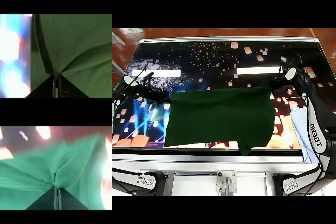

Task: Fold the shirts.

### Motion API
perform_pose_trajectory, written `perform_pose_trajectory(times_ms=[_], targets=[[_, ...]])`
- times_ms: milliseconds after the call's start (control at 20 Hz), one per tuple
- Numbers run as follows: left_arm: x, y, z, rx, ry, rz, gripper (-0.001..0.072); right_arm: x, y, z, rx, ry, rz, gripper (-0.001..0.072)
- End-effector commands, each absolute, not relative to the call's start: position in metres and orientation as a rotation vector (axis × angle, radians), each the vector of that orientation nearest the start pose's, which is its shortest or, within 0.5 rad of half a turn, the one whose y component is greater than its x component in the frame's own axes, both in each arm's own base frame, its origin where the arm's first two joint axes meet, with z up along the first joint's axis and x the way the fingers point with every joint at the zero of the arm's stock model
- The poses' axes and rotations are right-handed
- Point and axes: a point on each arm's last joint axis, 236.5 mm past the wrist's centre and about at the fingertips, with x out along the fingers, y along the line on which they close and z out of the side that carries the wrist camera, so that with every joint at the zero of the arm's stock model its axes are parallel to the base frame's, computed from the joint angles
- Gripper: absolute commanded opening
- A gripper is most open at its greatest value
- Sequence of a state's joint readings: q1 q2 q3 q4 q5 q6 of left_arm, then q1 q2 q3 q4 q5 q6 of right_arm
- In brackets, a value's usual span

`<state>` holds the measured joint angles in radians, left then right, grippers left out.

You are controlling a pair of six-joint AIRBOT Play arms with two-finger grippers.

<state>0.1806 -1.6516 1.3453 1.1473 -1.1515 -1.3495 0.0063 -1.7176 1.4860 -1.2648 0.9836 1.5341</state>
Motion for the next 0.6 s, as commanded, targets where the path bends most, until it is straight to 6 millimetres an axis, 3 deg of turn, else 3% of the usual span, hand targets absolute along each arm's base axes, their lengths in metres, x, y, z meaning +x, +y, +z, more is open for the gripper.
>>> perform_pose_trajectory(times_ms=[0, 100, 350, 550], targets=[[0.396, 0.001, -0.081, -0.354, 1.578, -0.113, 0.0054, 0.432, 0.055, -0.083, 0.267, 1.522, 0.129, 0.006], [0.393, 0.006, -0.085, -0.368, 1.595, -0.079, 0.0054, 0.424, 0.058, -0.094, 0.3, 1.548, 0.112, 0.006], [0.394, 0.005, -0.087, -0.362, 1.594, -0.082, 0.0054, 0.436, 0.056, -0.096, 0.337, 1.498, 0.07, 0.006], [0.392, 0.015, -0.085, -0.391, 1.596, -0.064, 0.0054, 0.433, 0.043, -0.099, 0.288, 1.512, 0.03, 0.006]])
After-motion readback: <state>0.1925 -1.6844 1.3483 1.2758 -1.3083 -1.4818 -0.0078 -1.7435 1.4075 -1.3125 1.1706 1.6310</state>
